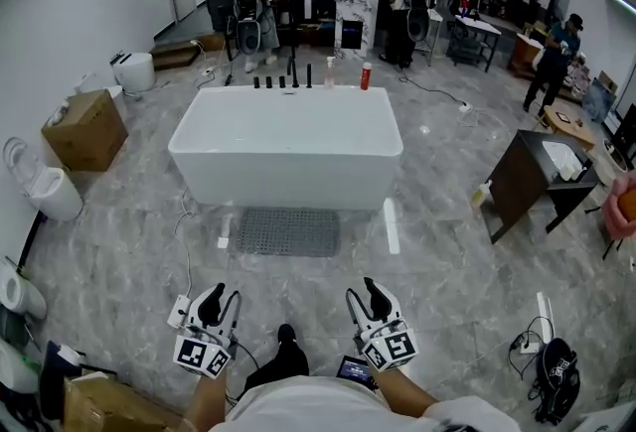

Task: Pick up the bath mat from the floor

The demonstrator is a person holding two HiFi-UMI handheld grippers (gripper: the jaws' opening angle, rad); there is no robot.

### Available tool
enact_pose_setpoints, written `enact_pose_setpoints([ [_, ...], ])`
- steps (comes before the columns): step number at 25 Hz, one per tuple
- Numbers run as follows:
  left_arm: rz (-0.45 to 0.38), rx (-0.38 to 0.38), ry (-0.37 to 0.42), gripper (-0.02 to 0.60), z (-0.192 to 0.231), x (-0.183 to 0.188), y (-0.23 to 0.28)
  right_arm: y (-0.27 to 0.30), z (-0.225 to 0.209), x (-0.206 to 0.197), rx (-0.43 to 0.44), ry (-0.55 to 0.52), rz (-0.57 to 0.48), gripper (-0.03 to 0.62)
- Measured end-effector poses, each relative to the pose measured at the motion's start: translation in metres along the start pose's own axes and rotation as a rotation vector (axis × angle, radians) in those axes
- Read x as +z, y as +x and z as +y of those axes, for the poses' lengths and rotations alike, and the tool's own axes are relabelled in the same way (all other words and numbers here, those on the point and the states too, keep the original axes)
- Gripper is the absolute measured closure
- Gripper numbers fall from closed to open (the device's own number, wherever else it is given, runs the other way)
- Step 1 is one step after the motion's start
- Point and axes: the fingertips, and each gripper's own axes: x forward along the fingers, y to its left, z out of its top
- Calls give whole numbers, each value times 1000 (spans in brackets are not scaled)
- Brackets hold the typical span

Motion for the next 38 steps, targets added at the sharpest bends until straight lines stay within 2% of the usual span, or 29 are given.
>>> enact_pose_setpoints([
  [5,7,7,0,437,42,-13,39,46,-18,-10,-14,-11,28,396],
  [10,6,13,-23,437,87,-14,82,106,-36,-9,-2,-44,37,396],
  [19,-7,-9,-37,446,168,-9,155,215,-68,-3,-36,-77,27,396],
  [22,10,-17,-15,446,194,-14,175,242,-74,-8,-51,-88,37,396],
  [26,1,-7,-42,446,228,-21,198,271,-77,-19,-57,-88,50,396],
  [38,44,-16,-99,449,266,-60,253,330,-113,-48,-79,-73,93,396],
])
